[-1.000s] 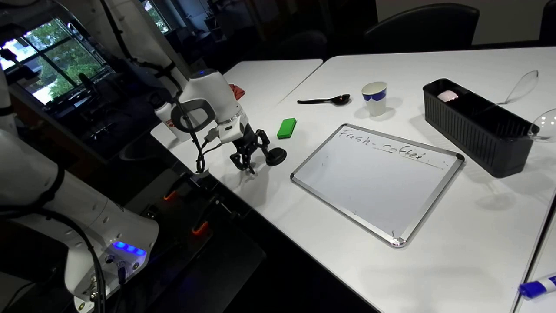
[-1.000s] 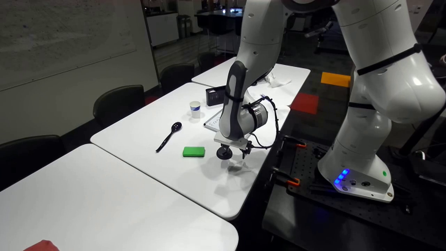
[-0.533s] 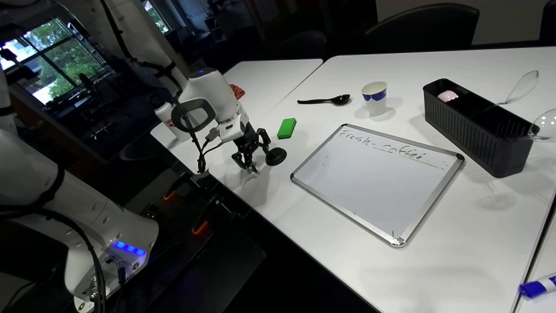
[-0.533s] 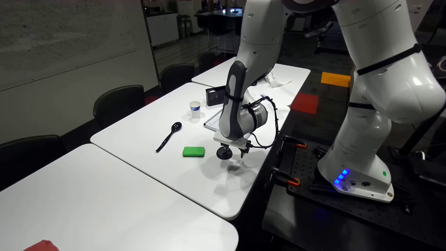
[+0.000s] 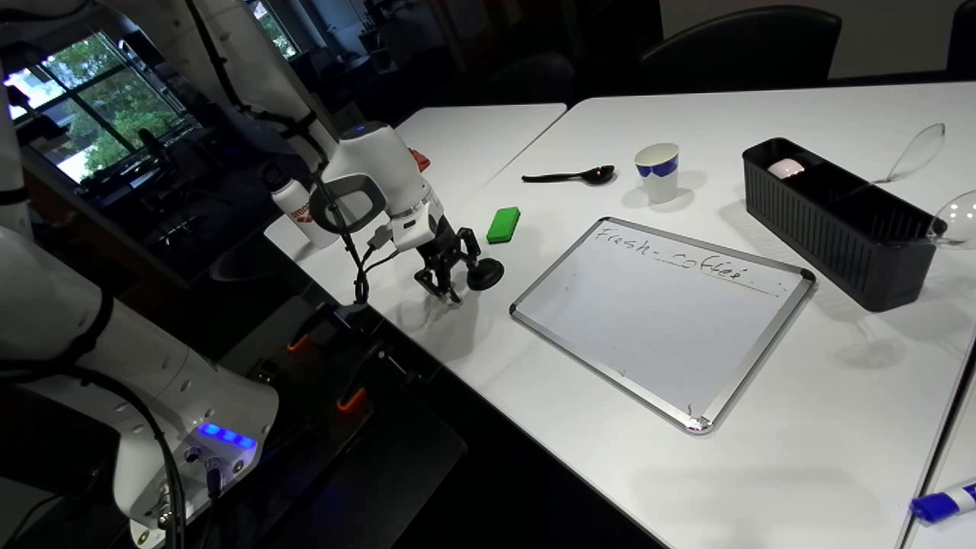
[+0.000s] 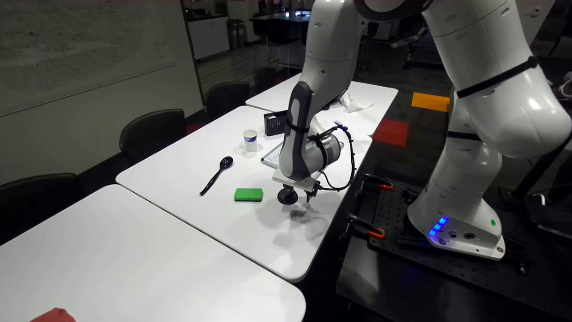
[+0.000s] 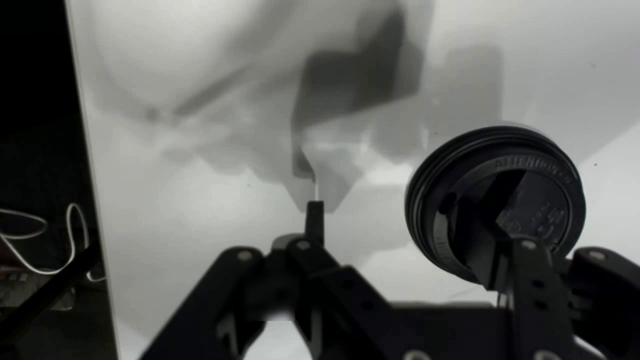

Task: Put the lid on the cup

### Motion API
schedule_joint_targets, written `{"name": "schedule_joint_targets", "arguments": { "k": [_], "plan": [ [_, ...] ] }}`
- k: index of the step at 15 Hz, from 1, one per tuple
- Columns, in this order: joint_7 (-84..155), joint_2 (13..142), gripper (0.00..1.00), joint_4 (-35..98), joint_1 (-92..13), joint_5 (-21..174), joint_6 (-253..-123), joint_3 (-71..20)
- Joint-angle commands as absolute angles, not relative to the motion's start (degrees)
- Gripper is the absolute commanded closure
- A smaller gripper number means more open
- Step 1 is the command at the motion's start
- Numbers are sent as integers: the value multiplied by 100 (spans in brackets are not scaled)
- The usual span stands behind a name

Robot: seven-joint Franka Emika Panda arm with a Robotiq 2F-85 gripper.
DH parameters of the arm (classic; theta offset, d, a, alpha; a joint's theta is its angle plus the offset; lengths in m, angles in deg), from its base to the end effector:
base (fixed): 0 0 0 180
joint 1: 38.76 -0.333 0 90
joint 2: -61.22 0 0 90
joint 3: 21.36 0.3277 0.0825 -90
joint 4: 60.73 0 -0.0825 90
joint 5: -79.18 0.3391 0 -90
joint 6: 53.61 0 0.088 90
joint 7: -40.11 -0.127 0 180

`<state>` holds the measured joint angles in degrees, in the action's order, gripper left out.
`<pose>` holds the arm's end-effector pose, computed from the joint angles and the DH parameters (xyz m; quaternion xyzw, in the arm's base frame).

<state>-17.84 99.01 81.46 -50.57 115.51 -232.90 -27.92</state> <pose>0.4243 -0.0203 0.0798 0.7209 -0.6923 0.0221 0.0225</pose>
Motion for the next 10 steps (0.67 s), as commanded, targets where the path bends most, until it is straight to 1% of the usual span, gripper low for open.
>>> {"name": "schedule_joint_targets", "arguments": {
  "k": [1, 2, 3, 4, 5, 6, 9, 10],
  "plan": [
    [-1956, 10070, 30, 7996, -5105, 11471, -23349, -2844],
    [-1956, 10097, 31, 7975, -5111, 11473, -23348, -2846],
    [-1958, 10112, 40, 7962, -5119, 11475, -23352, -2848],
    [-1957, 10109, 54, 7962, -5124, 11478, -23362, -2847],
    [-1960, 10099, 61, 7960, -5132, 11481, -23378, -2849],
    [-1962, 10090, 70, 7952, -5138, 11485, -23394, -2853],
    [-1964, 10074, 93, 7939, -5151, 11493, -23429, -2860],
    [-1965, 10072, 99, 7937, -5152, 11495, -23435, -2861]
  ]
}}
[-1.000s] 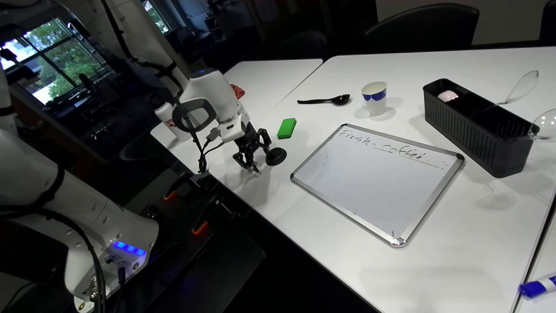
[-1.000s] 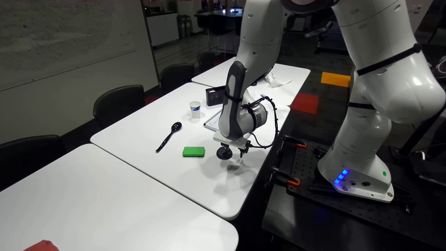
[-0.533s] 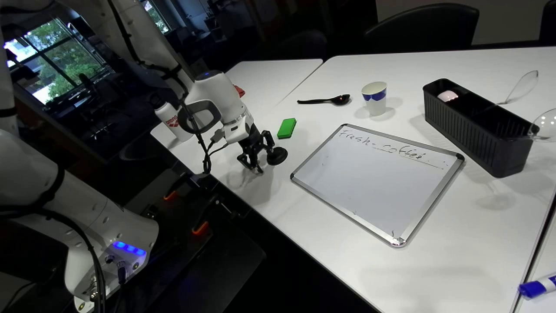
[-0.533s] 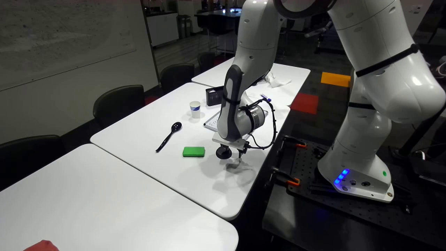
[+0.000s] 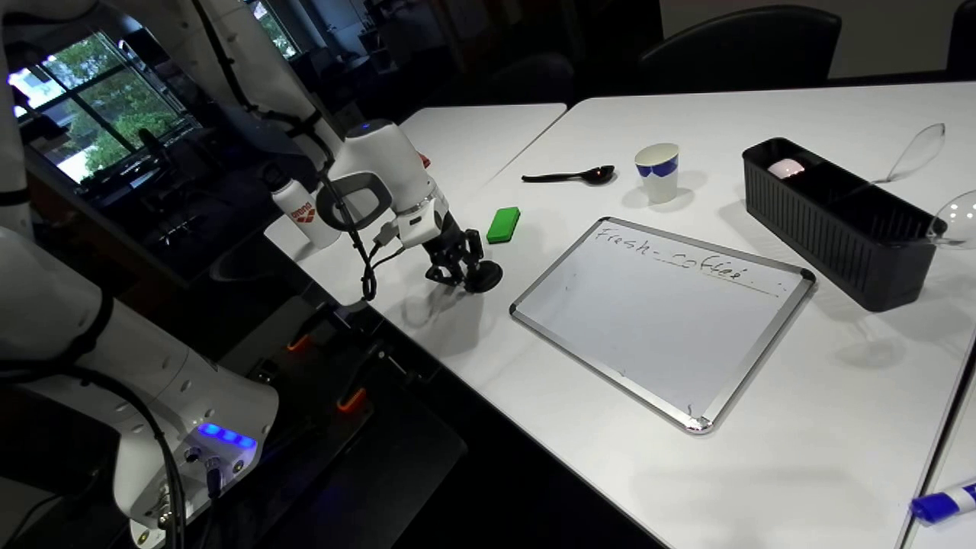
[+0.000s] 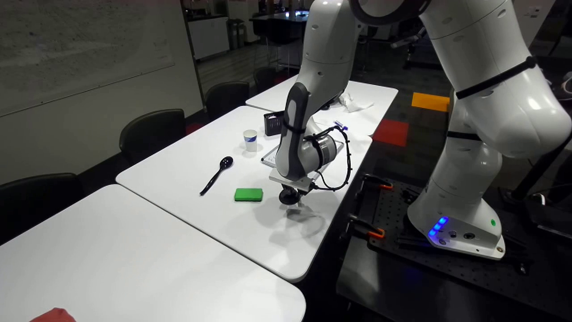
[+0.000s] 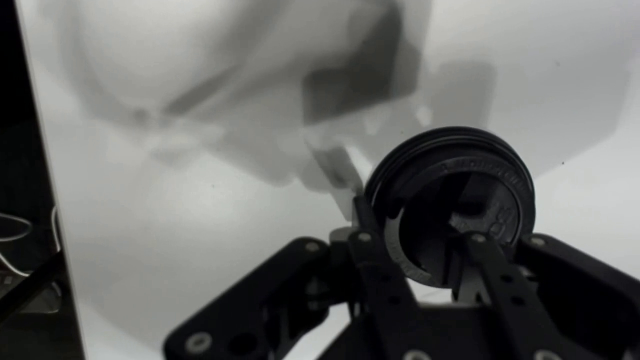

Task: Put the lid on the cup

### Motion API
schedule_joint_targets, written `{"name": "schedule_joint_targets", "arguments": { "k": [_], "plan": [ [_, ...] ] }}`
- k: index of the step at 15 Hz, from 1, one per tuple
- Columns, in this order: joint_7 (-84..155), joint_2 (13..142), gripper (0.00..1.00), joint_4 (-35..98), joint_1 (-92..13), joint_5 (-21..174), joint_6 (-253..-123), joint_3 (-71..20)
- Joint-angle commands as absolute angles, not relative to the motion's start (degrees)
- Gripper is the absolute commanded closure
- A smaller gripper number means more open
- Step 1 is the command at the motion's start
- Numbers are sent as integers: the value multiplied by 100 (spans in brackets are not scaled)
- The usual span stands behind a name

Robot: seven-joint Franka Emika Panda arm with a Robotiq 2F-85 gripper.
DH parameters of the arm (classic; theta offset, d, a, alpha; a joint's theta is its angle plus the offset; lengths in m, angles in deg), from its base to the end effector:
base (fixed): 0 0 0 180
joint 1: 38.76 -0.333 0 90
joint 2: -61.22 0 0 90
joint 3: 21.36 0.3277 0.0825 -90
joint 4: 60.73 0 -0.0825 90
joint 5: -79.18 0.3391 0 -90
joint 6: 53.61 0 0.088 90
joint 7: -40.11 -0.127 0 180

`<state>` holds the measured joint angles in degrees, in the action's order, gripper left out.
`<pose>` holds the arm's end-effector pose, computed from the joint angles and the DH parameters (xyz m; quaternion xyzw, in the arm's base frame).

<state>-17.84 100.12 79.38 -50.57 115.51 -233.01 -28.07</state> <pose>0.4364 -0.0204 0.0778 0.7209 -0.6922 0.0298 0.0167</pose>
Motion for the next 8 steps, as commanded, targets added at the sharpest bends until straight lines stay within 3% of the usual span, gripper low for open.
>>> {"name": "schedule_joint_targets", "arguments": {
  "k": [1, 2, 3, 8],
  "plan": [
    [-1959, 10064, 100, 7933, -5153, 11494, -23454, -2871],
    [-1961, 10035, 96, 7962, -5166, 11497, -23467, -2878],
    [-1959, 10002, 100, 7997, -5180, 11499, -23488, -2883],
    [-1858, 9463, 98, 8431, -5291, 11541, -23864, -3035]
  ]
}}
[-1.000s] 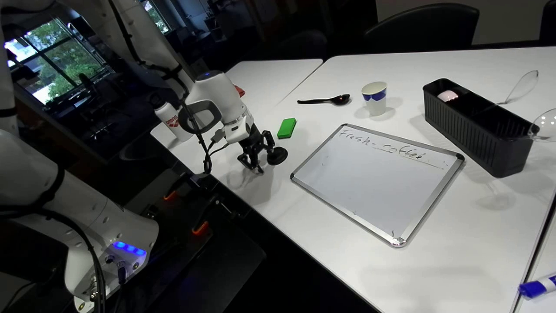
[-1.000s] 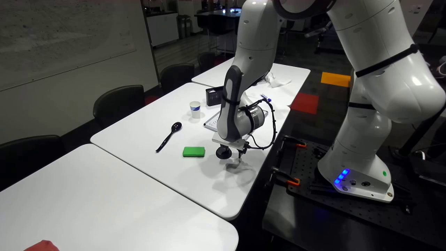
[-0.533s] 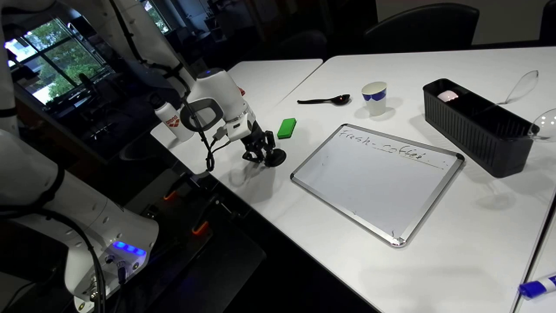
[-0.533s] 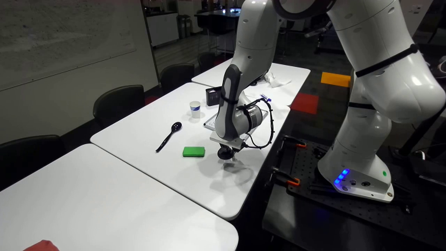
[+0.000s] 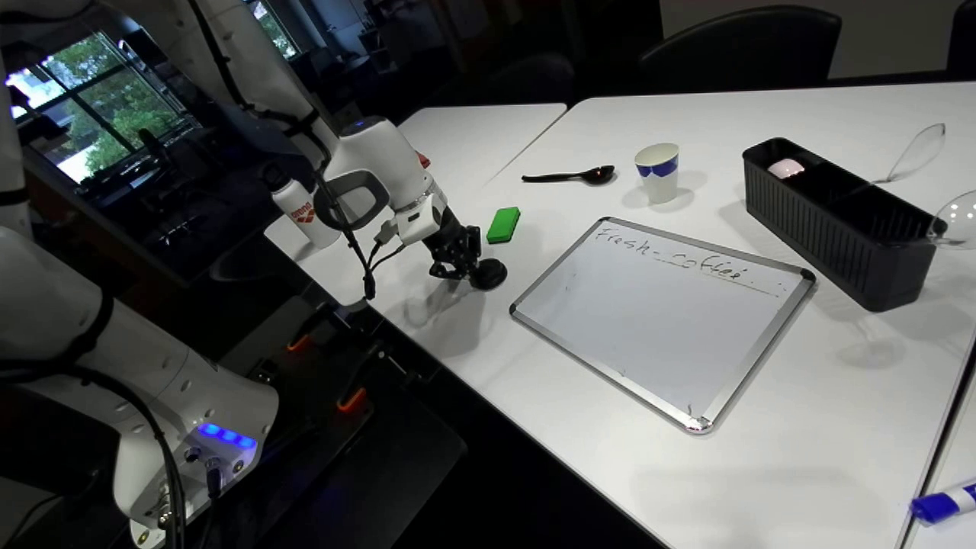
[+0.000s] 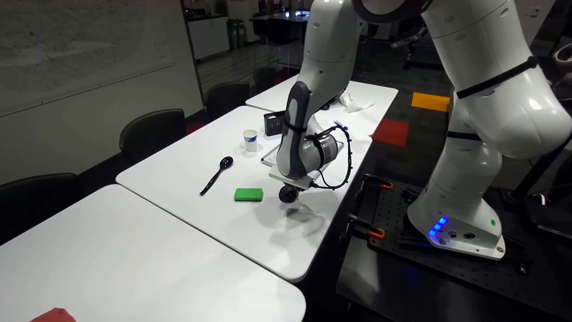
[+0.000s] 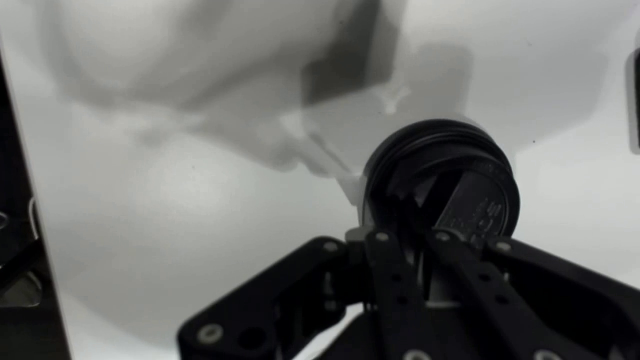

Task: Put the lid on the cup

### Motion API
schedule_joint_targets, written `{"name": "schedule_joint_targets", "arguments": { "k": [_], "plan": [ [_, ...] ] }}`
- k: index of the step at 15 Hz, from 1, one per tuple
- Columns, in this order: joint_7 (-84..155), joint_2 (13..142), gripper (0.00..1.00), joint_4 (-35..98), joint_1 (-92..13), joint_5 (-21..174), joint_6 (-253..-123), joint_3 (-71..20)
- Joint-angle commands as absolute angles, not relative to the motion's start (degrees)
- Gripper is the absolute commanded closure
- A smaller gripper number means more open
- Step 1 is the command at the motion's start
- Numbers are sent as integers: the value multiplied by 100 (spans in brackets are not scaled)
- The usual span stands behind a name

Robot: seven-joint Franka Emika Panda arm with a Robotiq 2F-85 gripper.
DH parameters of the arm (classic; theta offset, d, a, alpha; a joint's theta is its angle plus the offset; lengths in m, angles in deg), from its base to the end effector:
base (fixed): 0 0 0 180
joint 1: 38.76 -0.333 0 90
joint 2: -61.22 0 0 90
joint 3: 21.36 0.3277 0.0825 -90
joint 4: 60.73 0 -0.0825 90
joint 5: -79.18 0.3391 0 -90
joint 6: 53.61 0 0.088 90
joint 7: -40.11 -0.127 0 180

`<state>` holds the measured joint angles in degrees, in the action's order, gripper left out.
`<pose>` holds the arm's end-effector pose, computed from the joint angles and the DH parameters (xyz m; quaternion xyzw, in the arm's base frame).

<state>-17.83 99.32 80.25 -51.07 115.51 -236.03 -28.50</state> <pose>0.4388 -0.0235 0.0869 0.7213 -0.6903 0.0564 0.0116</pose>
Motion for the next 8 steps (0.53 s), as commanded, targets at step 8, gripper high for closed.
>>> {"name": "schedule_joint_targets", "arguments": {
  "k": [8],
  "plan": [
    [-1581, 8954, 98, 8548, -5693, 11529, -23988, -3707]
  ]
}}
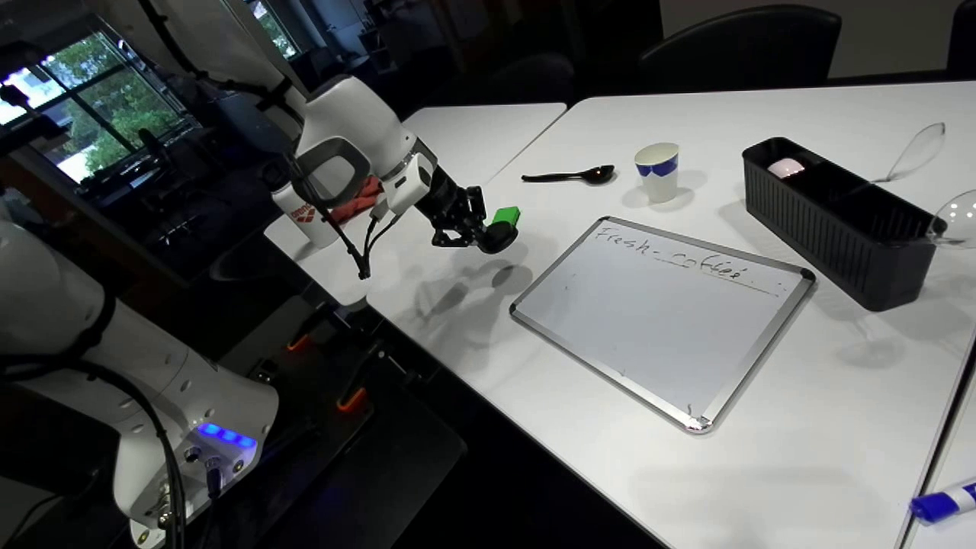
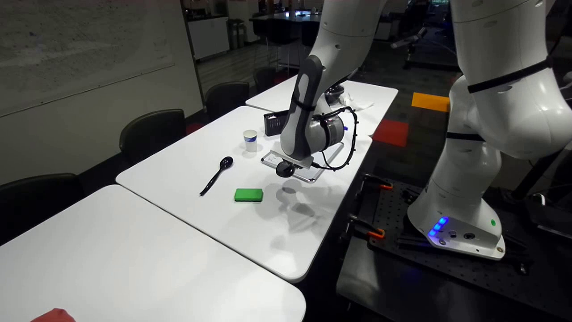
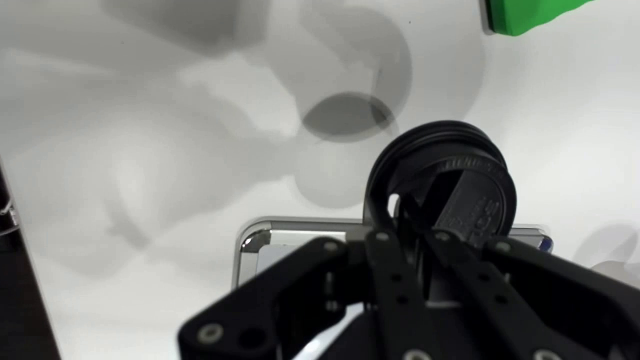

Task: Put the lid on the cup

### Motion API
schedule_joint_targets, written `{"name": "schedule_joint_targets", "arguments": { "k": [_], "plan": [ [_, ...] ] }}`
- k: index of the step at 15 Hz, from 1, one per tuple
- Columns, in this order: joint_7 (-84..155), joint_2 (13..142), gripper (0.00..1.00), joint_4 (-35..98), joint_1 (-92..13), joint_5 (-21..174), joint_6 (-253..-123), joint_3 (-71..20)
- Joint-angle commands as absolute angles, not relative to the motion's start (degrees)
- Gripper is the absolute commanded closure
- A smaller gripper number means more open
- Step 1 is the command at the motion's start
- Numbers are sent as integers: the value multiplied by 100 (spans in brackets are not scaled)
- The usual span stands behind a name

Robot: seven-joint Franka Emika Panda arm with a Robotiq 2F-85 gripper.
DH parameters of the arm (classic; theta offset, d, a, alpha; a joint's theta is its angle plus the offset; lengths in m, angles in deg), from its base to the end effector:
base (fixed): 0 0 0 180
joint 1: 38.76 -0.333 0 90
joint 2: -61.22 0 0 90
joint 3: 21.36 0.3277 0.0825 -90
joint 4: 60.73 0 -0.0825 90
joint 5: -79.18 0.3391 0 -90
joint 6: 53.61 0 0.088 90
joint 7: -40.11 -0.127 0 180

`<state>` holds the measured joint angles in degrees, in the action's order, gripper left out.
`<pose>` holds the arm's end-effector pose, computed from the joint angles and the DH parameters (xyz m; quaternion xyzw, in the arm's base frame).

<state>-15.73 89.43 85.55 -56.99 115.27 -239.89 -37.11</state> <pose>0.4429 -0.0496 0.1610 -0.7176 0.6825 -0.1383 0.0102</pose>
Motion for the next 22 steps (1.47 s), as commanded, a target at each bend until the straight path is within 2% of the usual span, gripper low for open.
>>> {"name": "schedule_joint_targets", "arguments": {
  "k": [1, 4, 5, 9, 12, 17, 19, 20, 22],
  "plan": [
    [-1545, 8863, 91, 8598, -5723, 11530, -23987, -3724],
    [-1545, 8938, 91, 8572, -5716, 11530, -23986, -3722],
    [-1545, 8964, 98, 8568, -5714, 11530, -23986, -3722],
    [-1707, 8803, 98, 8141, -5586, 11640, -23849, -3938],
    [-1929, 8808, 98, 7621, -5804, 11689, -23496, -4593],
    [-2271, 9314, 98, 6027, -5997, 11184, -21940, -5760],
    [-2133, 9454, 98, 5378, -5731, 11065, -21439, -5689],
    [-2227, 9297, 98, 5117, -4991, 10588, -21316, -4984],
    [-2049, 9300, 98, 4708, -4352, 10524, -21006, -4277]
  ]
}}
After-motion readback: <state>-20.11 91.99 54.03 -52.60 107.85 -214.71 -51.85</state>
